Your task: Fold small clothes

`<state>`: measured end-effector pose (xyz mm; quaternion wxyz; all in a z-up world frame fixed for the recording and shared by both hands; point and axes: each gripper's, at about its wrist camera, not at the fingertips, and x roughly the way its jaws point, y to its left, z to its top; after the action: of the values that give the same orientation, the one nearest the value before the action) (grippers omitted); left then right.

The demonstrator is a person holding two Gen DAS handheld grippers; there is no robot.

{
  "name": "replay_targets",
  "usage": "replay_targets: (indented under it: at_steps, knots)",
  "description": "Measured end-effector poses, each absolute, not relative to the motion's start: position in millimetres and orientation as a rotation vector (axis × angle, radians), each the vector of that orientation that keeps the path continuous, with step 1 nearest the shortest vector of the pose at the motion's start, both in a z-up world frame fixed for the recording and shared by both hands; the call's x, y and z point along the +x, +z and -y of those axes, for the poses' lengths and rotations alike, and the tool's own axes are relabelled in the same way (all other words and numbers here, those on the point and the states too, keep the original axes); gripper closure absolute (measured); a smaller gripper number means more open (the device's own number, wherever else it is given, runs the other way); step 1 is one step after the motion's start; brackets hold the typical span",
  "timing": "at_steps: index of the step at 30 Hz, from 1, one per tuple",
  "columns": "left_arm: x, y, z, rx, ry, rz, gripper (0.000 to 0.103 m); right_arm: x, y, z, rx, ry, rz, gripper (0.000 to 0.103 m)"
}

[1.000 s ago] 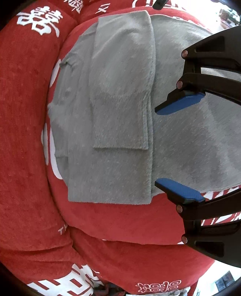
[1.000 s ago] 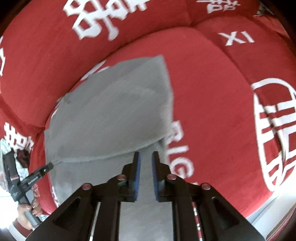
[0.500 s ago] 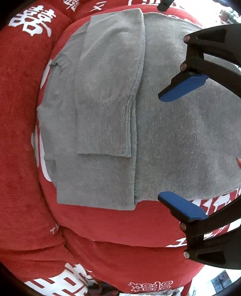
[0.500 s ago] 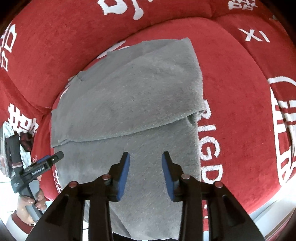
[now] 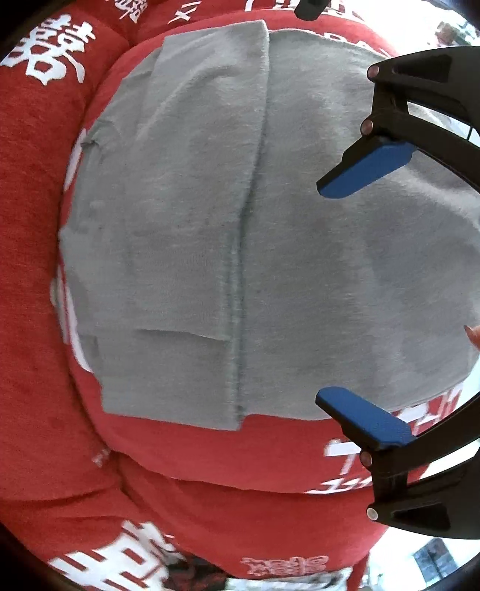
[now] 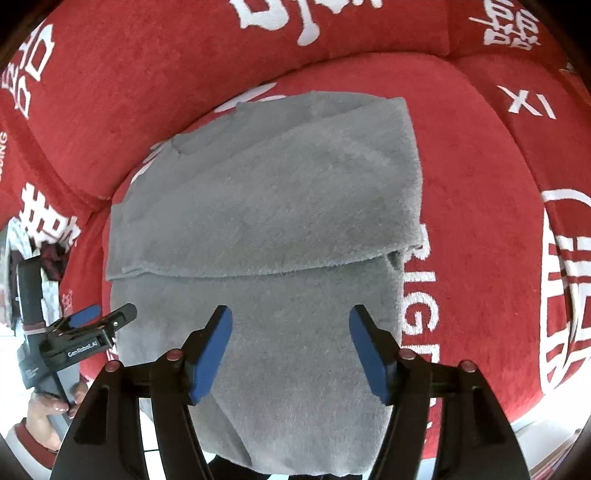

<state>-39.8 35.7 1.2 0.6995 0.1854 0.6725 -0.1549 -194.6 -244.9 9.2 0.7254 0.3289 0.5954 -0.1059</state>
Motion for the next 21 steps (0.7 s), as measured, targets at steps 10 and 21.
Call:
replay_targets:
  at_steps: [10, 21]
  knots:
    - [-71.3, -8.6, -80.2, 0.326, -0.253, -1.577, 0.001, -212.6, -0.5, 244.8, 0.716, -0.180, -1.359, 0.034]
    - [-105.8, -10.1, -136.5, 0.234, -0.273, -1.562, 0.001, -250.1, -6.4, 218.1, 0.740, -0.174, -1.355, 0.034]
